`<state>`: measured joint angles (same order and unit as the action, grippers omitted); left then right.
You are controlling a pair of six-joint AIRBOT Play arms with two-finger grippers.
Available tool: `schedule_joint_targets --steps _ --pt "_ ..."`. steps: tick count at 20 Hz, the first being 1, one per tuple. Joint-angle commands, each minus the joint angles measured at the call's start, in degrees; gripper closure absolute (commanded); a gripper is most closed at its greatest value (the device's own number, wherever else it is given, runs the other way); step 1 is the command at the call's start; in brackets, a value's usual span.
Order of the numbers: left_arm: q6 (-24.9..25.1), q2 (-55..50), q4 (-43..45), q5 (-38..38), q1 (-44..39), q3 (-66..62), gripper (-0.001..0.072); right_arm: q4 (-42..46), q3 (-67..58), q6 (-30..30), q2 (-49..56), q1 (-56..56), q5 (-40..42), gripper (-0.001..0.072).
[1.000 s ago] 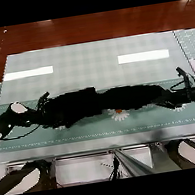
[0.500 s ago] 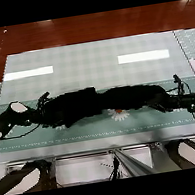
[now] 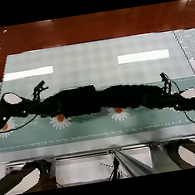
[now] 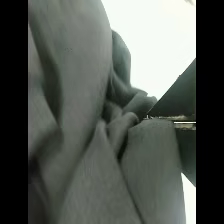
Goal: Fold the shirts.
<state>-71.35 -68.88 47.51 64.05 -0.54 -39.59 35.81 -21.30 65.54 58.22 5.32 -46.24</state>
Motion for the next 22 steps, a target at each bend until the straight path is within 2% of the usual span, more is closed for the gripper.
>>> schedule_joint_targets --steps 1,4,11,16,20,22 --pt "-0.07 2.29 0.0 3.17 1.95 -7.21 0.0687 0.17 -5.95 -1.55 -3.32 2.12 -8.17 0.0691" --pt "-0.7 8.28 -0.02 5.77 7.02 -17.07 0.0687 0.83 -16.13 -1.53 -9.31 6.91 -18.1 0.0692" --pt "-2.89 18.91 0.02 7.02 17.07 -42.8 0.0687 0.74 -39.76 3.39 -14.86 14.23 -30.75 0.0692" --pt "-2.91 19.28 0.02 7.19 18.03 -58.73 0.0687 0.72 -52.43 8.57 -14.86 14.34 -42.64 0.0692" --pt "-2.89 19.28 0.09 7.19 18.03 -66.66 0.0688 0.79 -58.82 12.94 -14.88 14.34 -58.49 0.0691" --pt "-2.89 19.28 2.34 7.19 18.03 -68.96 0.0688 2.32 -59.41 16.33 -15.78 14.14 -60.04 0.0692"
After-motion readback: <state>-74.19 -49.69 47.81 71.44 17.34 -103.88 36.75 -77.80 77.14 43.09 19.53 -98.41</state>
